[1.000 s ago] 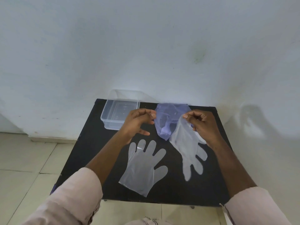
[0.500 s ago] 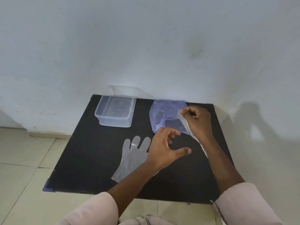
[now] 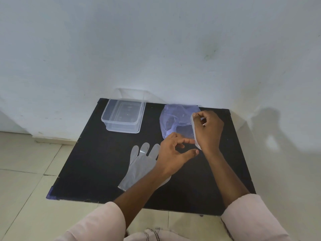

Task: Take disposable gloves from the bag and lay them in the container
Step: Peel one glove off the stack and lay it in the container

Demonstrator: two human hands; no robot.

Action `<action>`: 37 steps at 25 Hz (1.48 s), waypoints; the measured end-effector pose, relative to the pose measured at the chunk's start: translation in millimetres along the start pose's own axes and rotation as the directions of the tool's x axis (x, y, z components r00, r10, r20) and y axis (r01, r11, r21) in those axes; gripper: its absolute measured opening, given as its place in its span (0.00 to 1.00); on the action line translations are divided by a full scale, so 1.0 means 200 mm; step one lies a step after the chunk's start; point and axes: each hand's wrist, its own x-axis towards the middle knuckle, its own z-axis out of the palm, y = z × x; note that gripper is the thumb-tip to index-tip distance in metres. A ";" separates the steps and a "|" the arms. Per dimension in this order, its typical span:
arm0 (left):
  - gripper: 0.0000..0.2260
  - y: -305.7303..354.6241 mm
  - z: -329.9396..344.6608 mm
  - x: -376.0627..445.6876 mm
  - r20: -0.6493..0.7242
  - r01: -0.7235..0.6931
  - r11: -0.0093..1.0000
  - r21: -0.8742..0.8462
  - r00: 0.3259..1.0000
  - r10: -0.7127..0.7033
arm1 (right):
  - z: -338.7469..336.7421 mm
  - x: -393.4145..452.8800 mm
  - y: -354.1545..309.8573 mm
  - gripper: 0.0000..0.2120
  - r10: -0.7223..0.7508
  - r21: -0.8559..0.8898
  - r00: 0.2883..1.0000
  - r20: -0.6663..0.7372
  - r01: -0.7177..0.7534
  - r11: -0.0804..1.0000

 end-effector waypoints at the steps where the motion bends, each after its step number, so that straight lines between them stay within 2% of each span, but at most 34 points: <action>1: 0.11 0.00 0.00 0.00 0.009 -0.008 1.000 -0.007 1.000 0.008 | 0.00 0.00 0.00 0.09 0.002 0.003 1.000 -0.011 -0.002 1.000; 7: 0.12 0.03 -0.03 0.01 0.019 -0.052 0.997 -0.052 0.998 0.053 | 0.03 0.00 -0.02 0.08 0.011 0.019 0.999 -0.042 -0.010 1.000; 10: 0.07 0.02 -0.04 0.01 0.024 -0.054 0.995 -0.081 0.998 0.056 | 0.04 0.00 -0.03 0.09 0.019 0.027 0.999 -0.046 -0.018 0.999; 16: 0.05 0.00 -0.06 0.03 -0.041 -0.071 0.996 -0.054 0.997 0.069 | 0.06 -0.01 -0.06 0.09 0.039 0.029 0.999 -0.024 -0.039 0.999; 18: 0.05 -0.02 -0.10 0.04 -0.067 -0.021 1.000 -0.016 0.998 0.019 | 0.05 -0.01 -0.05 0.09 0.057 0.042 0.998 0.015 -0.058 0.997; 21: 0.06 -0.04 -0.21 0.08 -0.099 0.097 0.995 -0.001 0.990 -0.097 | 0.04 0.00 -0.01 0.09 0.114 0.008 0.982 0.147 -0.117 0.993; 23: 0.06 -0.06 -0.30 0.10 -0.107 0.151 0.988 -0.017 0.983 -0.152 | 0.02 0.01 0.01 0.09 0.099 0.019 0.968 0.229 -0.107 0.994; 27: 0.06 -0.08 -0.45 0.14 -0.096 0.200 0.979 -0.030 0.975 -0.202 | 0.01 0.00 0.00 0.08 0.075 0.051 0.953 0.294 -0.094 0.994; 30: 0.05 -0.12 -0.54 0.16 -0.049 0.198 0.977 0.084 0.980 -0.195 | 0.02 -0.01 -0.01 0.08 0.072 0.054 0.928 0.365 -0.098 0.994; 34: 0.04 -0.16 -0.62 0.18 -0.016 0.093 0.953 0.287 0.996 -0.093 | 0.02 -0.01 -0.04 0.07 0.043 0.124 0.899 0.437 -0.108 0.986; 36: 0.04 -0.17 -0.63 0.19 -0.049 0.084 0.956 0.282 0.996 -0.073 | 0.02 -0.02 -0.05 0.07 0.027 0.141 0.891 0.453 -0.101 0.985; 37: 0.04 -0.17 -0.63 0.18 -0.063 0.105 0.970 0.218 0.994 -0.094 | 0.02 -0.02 -0.05 0.08 0.021 0.147 0.889 0.457 -0.099 0.984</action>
